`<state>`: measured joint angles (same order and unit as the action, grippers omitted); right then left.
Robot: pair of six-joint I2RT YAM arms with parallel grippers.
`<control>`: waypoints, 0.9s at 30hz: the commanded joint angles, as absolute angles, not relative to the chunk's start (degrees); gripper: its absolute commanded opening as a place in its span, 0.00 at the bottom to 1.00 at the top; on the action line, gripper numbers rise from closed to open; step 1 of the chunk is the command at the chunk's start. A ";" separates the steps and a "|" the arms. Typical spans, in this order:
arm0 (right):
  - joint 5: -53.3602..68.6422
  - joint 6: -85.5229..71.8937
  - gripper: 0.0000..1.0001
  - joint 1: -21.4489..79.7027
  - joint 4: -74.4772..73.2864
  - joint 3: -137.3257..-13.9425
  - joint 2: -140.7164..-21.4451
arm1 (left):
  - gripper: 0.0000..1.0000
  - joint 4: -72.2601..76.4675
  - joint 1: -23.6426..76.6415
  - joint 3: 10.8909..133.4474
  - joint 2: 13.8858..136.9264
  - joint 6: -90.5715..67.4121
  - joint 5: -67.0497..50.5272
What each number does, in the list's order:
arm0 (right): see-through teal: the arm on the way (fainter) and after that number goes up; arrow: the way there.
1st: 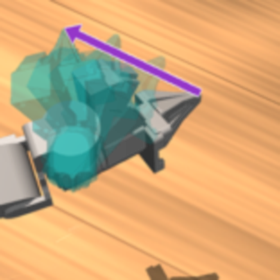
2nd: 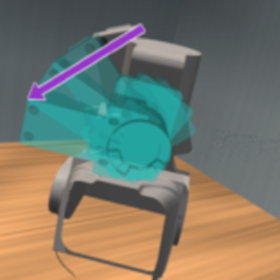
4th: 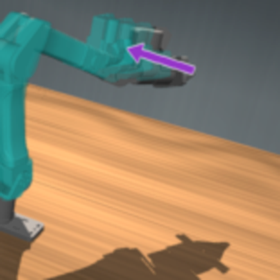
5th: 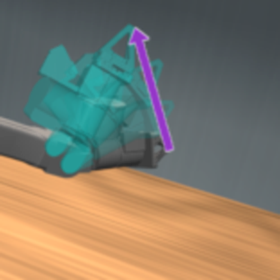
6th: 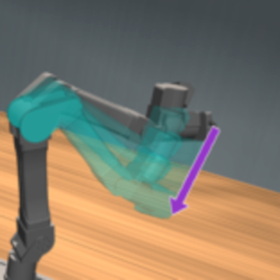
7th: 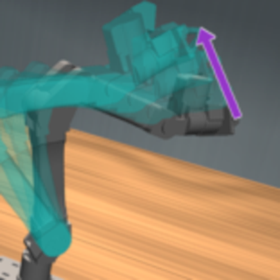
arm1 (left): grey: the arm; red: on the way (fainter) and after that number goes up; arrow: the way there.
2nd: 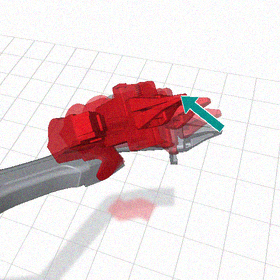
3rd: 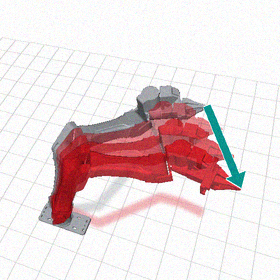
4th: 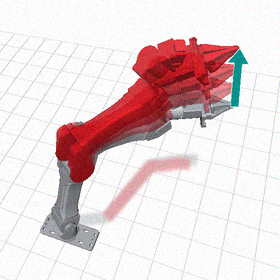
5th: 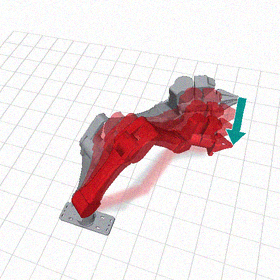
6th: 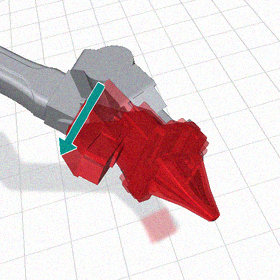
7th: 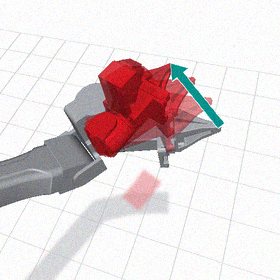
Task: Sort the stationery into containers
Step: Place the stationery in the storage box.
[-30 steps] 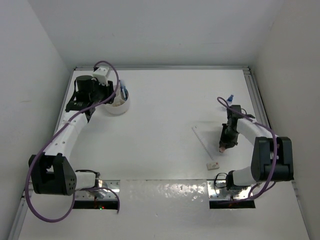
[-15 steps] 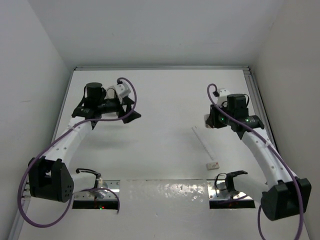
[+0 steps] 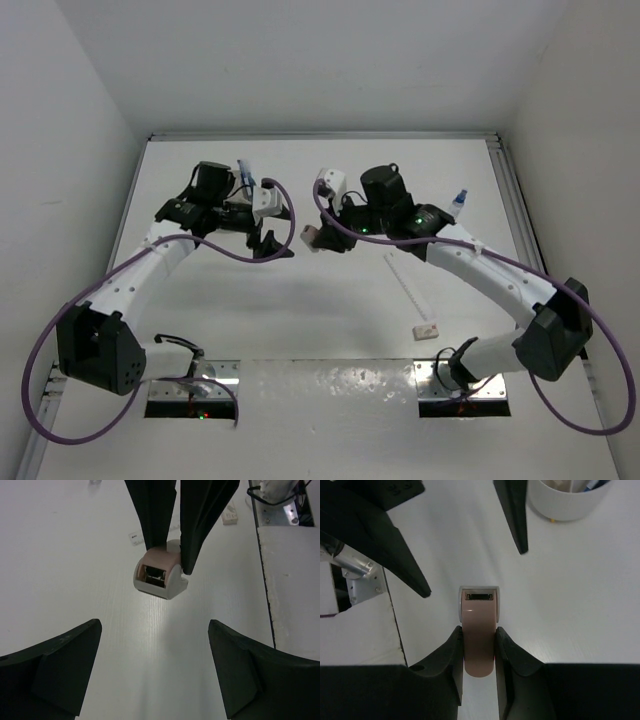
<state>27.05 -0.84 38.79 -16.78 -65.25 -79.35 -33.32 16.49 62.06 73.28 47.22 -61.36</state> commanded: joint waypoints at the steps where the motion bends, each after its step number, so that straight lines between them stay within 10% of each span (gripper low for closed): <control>1: 29.00 4.22 0.00 41.48 -15.38 -69.17 -79.71 | 0.86 -42.52 17.75 64.69 73.30 57.99 -62.40; 12: 28.83 6.94 0.00 45.79 -15.91 -70.22 -82.53 | 0.81 -40.25 17.84 66.09 73.39 54.14 -62.40; 27: 26.81 6.77 0.00 45.97 -14.06 -70.75 -83.58 | 0.41 -41.67 20.13 66.62 74.35 54.50 -63.02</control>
